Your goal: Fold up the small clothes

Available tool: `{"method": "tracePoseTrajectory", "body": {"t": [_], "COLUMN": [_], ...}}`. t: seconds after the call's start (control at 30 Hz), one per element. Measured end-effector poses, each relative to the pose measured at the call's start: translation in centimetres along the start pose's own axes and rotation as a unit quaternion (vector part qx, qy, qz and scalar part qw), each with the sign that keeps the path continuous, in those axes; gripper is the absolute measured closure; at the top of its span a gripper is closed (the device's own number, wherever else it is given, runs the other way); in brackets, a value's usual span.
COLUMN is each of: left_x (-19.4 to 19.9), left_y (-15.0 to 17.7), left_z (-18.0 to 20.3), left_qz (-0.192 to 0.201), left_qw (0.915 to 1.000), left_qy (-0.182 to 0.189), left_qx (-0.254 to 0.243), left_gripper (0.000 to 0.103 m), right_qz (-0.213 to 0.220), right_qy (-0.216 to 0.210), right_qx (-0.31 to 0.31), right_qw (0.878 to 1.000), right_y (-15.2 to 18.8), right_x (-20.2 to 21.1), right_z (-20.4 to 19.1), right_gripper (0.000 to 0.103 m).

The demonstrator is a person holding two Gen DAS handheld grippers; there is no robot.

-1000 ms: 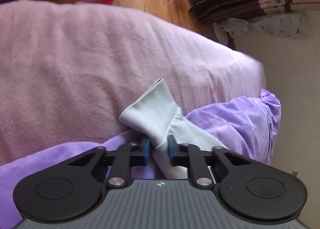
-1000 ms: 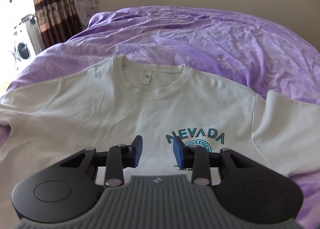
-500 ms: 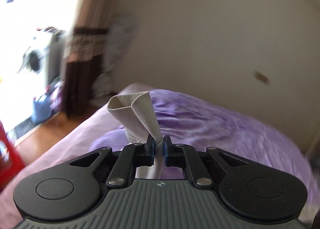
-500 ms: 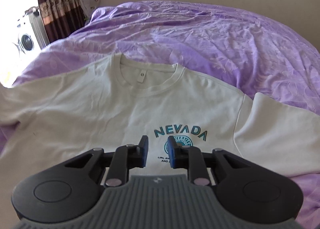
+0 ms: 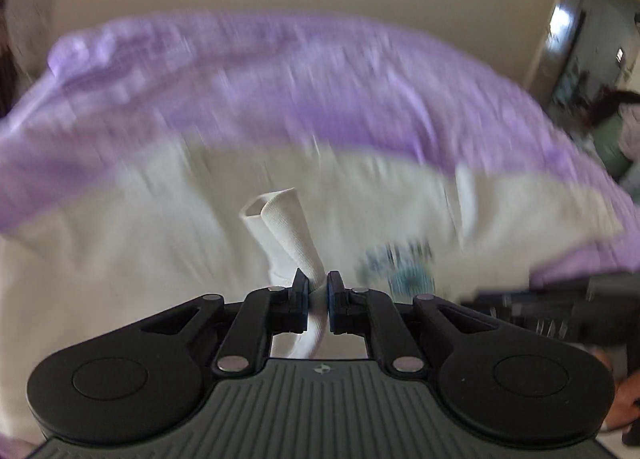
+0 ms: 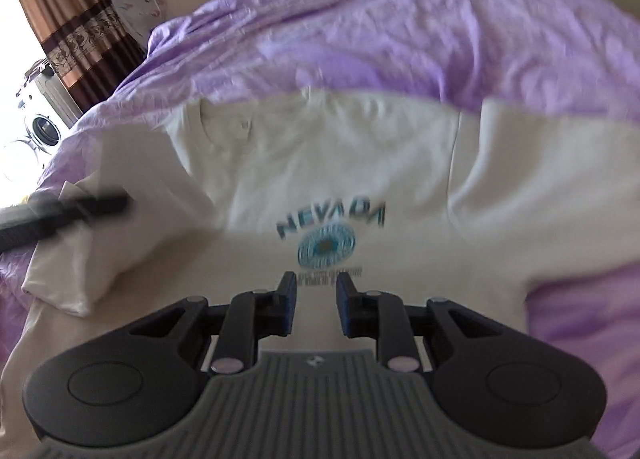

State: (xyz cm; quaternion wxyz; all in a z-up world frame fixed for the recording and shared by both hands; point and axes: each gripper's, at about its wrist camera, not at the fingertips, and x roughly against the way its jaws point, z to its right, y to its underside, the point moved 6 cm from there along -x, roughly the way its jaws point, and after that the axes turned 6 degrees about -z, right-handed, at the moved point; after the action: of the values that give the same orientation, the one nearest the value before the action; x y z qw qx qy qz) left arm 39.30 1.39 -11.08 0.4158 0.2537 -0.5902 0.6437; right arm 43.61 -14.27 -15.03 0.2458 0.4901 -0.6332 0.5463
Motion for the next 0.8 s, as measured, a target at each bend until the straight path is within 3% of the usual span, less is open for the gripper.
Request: {"method": "tracePoseTrajectory", "body": {"t": [0.1, 0.17, 0.27, 0.33, 0.4, 0.47, 0.57, 0.77, 0.8], "left_x": [-0.8, 0.0, 3.1, 4.8, 5.7, 6.6, 7.1, 7.6, 7.5], "left_y": [2.2, 2.5, 1.6, 1.4, 1.0, 1.1, 2.0, 4.2, 4.5], "left_z": [-0.8, -1.2, -3.0, -4.8, -7.5, -10.0, -13.5, -17.9, -18.2], "left_qz": [-0.059, -0.054, -0.028, -0.018, -0.011, -0.015, -0.027, -0.038, -0.041], "left_qw": [0.9936, 0.9892, 0.9878, 0.9915, 0.9971, 0.9989, 0.9973, 0.9938, 0.9933], "left_qy": [0.093, 0.132, 0.148, 0.123, 0.067, 0.010, -0.027, -0.052, -0.051], "left_qx": [0.025, 0.036, 0.038, 0.038, 0.035, 0.042, 0.063, 0.091, 0.095], "left_gripper": [0.079, 0.061, 0.054, 0.054, 0.054, 0.054, 0.056, 0.057, 0.057], "right_qz": [-0.014, -0.017, -0.016, -0.012, -0.009, -0.009, -0.023, -0.044, -0.048], "right_qy": [-0.025, -0.043, -0.076, -0.093, -0.098, -0.097, -0.113, -0.109, -0.114], "right_qx": [-0.019, -0.023, -0.038, -0.039, -0.045, -0.053, -0.068, -0.077, -0.076], "right_qw": [0.999, 0.999, 0.996, 0.995, 0.994, 0.994, 0.991, 0.990, 0.989], "right_y": [0.6, 0.5, -0.1, -0.7, -1.4, -2.0, -1.8, -0.2, 0.2], "right_x": [-1.1, -1.4, -1.2, -1.1, -1.2, -1.6, -2.2, -3.4, -3.5], "right_z": [0.1, -0.3, -1.0, -1.8, -2.1, -2.1, -2.0, -1.6, -1.6], "right_gripper": [0.083, 0.080, 0.074, 0.069, 0.059, 0.060, 0.070, 0.071, 0.087]}}
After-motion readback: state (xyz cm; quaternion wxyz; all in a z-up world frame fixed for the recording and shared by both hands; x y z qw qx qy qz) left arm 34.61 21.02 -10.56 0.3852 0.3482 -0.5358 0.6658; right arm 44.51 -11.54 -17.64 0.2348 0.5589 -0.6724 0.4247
